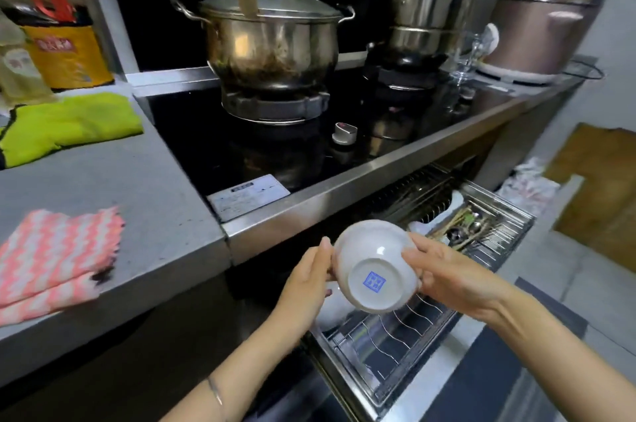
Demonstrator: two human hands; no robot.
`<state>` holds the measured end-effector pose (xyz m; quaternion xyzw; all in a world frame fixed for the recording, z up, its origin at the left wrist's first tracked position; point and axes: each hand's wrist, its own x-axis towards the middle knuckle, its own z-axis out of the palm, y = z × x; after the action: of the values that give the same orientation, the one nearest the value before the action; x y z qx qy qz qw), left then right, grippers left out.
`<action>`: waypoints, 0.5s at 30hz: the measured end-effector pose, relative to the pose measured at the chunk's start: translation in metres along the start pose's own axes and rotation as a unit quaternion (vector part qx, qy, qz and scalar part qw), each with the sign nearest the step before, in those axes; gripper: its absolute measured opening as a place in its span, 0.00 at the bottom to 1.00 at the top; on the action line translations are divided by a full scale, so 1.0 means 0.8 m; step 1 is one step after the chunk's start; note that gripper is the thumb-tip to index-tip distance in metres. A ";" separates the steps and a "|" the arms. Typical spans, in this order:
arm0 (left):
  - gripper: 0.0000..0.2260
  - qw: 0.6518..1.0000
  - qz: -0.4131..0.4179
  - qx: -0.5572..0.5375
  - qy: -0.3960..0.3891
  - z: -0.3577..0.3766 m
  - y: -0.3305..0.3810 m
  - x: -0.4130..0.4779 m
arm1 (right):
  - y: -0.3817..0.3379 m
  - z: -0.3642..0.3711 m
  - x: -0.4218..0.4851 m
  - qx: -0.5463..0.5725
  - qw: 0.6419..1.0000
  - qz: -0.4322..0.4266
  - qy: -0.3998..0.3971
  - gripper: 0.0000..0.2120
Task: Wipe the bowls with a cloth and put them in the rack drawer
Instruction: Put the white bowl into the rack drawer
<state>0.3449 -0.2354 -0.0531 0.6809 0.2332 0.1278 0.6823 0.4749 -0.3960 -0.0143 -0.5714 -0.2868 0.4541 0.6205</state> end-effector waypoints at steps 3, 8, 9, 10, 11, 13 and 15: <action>0.17 0.994 -0.019 0.109 -0.018 0.014 -0.057 0.038 | 0.013 -0.046 0.010 -0.031 0.997 0.045 0.057 0.26; 0.25 0.950 0.025 0.307 -0.060 0.030 -0.120 0.080 | 0.023 -0.104 0.034 -0.094 0.984 0.095 0.121 0.17; 0.25 0.934 0.036 0.347 -0.070 0.034 -0.127 0.088 | 0.027 -0.116 0.043 -0.115 0.978 0.103 0.140 0.16; 0.27 0.919 0.049 0.382 -0.080 0.038 -0.133 0.096 | 0.031 -0.129 0.052 -0.141 0.971 0.112 0.157 0.16; 0.28 0.906 0.058 0.410 -0.087 0.042 -0.139 0.105 | 0.035 -0.140 0.061 -0.163 0.965 0.120 0.167 0.15; 0.32 0.879 0.064 0.462 -0.102 0.048 -0.149 0.123 | 0.042 -0.160 0.079 -0.182 0.959 0.137 0.171 0.14; 0.37 0.849 0.067 0.511 -0.117 0.052 -0.158 0.138 | 0.051 -0.175 0.096 -0.187 0.956 0.156 0.166 0.14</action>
<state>0.4422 -0.2220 -0.1959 0.9575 0.1376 -0.0448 0.2496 0.6202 -0.3931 -0.0921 -0.7819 -0.1670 0.3826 0.4630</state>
